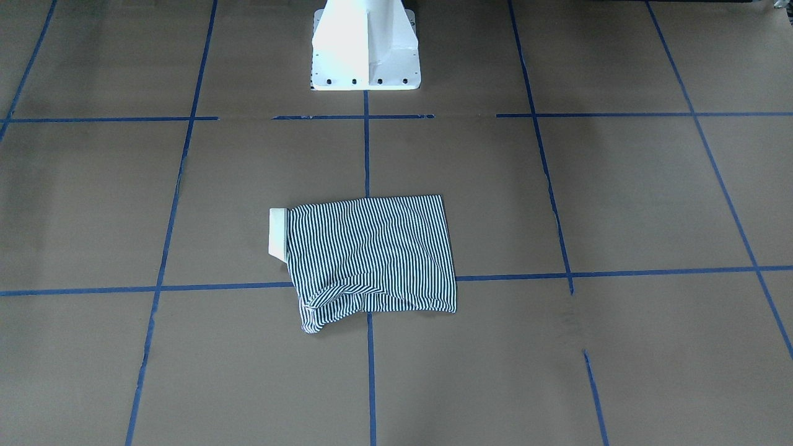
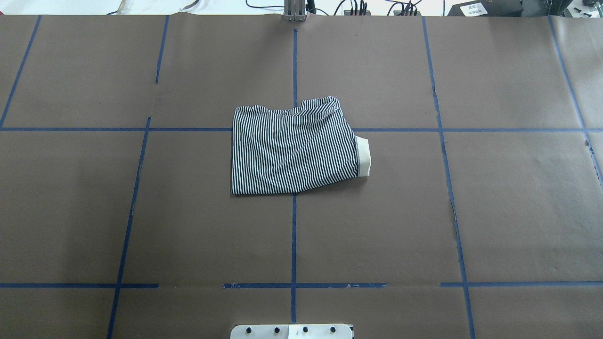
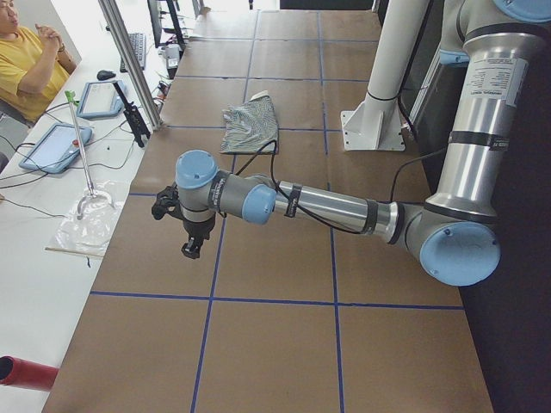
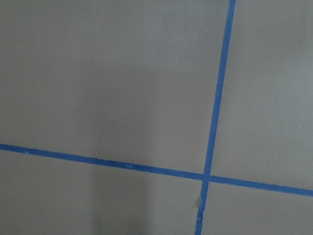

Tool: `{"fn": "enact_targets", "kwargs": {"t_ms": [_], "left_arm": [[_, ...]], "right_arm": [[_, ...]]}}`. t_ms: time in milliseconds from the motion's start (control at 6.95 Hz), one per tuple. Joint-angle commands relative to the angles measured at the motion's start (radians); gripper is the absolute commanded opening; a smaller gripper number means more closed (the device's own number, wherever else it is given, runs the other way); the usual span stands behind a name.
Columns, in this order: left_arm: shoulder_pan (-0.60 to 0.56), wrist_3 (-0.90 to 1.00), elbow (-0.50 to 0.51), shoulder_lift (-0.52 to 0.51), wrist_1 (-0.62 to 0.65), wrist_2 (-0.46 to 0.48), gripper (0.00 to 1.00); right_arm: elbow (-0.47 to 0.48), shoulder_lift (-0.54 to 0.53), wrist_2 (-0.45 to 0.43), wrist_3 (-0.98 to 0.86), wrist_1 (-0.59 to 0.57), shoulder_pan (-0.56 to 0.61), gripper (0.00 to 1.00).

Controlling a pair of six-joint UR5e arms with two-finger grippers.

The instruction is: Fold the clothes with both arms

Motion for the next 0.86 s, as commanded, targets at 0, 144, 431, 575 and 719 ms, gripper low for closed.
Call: {"fn": "enact_targets", "kwargs": {"t_ms": [0, 144, 431, 575, 719], "left_arm": [[0.057, -0.042, -0.062, 0.085, 0.011, 0.004, 1.00], [0.068, -0.045, -0.018, 0.131, -0.028, 0.004, 1.00], [0.089, -0.047, -0.005, 0.145, -0.212, -0.063, 1.00], [0.091, -0.044, -0.019, 0.137, -0.276, -0.074, 1.00], [0.089, -0.043, -0.018, 0.146, -0.309, -0.076, 1.00]], "right_arm": [[0.009, -0.024, -0.048, -0.004, 0.002, -0.060, 1.00], [0.001, -0.030, -0.052, -0.001, 0.004, -0.065, 1.00], [0.018, -0.033, -0.056, 0.013, 0.002, -0.062, 1.00], [0.013, -0.057, -0.054, 0.012, 0.022, -0.062, 1.00], [0.022, -0.079, -0.042, 0.015, 0.097, -0.062, 1.00]]}}
